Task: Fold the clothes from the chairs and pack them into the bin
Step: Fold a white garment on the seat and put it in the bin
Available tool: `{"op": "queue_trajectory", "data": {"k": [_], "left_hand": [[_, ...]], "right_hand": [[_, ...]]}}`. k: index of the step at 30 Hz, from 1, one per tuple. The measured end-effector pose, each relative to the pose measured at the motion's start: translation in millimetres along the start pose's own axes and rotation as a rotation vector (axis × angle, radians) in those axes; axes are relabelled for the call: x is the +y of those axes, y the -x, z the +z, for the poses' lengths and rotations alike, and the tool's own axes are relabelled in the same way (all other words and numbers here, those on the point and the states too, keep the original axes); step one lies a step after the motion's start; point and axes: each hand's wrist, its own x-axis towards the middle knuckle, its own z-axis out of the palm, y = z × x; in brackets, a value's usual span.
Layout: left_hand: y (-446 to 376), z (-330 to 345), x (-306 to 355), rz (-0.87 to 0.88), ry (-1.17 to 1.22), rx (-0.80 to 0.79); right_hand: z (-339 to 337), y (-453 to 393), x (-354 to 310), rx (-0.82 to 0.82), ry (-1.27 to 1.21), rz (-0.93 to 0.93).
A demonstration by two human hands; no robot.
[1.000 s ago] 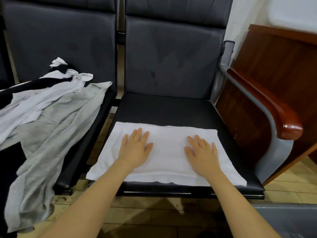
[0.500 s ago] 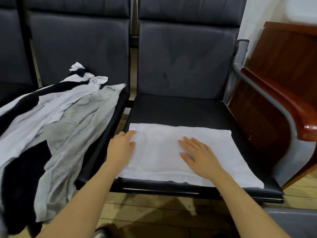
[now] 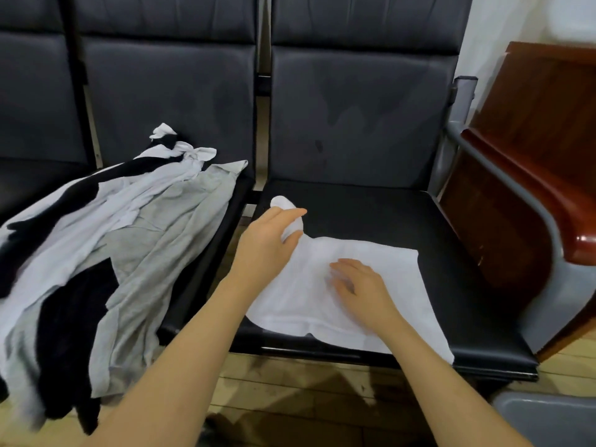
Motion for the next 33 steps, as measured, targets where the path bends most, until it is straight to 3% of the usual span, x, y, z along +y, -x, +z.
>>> {"op": "queue_trajectory", "data": {"k": [4, 7, 11, 14, 17, 19, 21, 23, 27, 29, 33], "left_hand": [[-4.2, 25.4, 38.0, 0.032, 0.067, -0.144], [-4.9, 52.7, 61.3, -0.025, 0.109, -0.248], [-4.4, 83.9, 88.6, -0.100, 0.188, -0.253], [-10.5, 102.8, 103.7, -0.149, 0.247, -0.205], [-19.3, 117.6, 115.5, -0.186, 0.284, -0.134], [-21.5, 124.8, 122.9, -0.190, 0.323, -0.205], [-19.5, 130.9, 128.0, -0.206, 0.357, -0.398], [-15.1, 136.1, 122.6, -0.188, 0.253, -0.489], [-8.8, 129.1, 90.7, -0.230, 0.101, -0.323], [-4.4, 122.9, 72.9, -0.214, 0.001, -0.314], [6.7, 119.1, 42.2, -0.137, -0.181, -0.578]], "right_hand": [[-34.1, 22.3, 41.3, 0.033, 0.277, 0.110], [-46.8, 35.7, 60.7, 0.048, 0.262, 0.224], [-40.9, 43.4, 71.3, 0.048, 0.208, 0.242], [-39.0, 42.0, 74.7, 0.089, 0.117, 0.253], [-43.7, 40.8, 78.3, 0.193, -0.134, 0.318], [-46.6, 41.0, 80.2, 0.311, -0.358, 0.383], [-49.6, 40.8, 82.6, 0.403, -0.482, 0.456], [-52.9, 39.4, 85.1, 0.437, -0.486, 0.502], [-57.5, 30.6, 83.0, 0.379, -0.266, 0.418], [-59.0, 24.0, 77.9, 0.303, -0.162, 0.337], [-62.0, 7.9, 64.7, 0.163, -0.145, 0.214]]}}
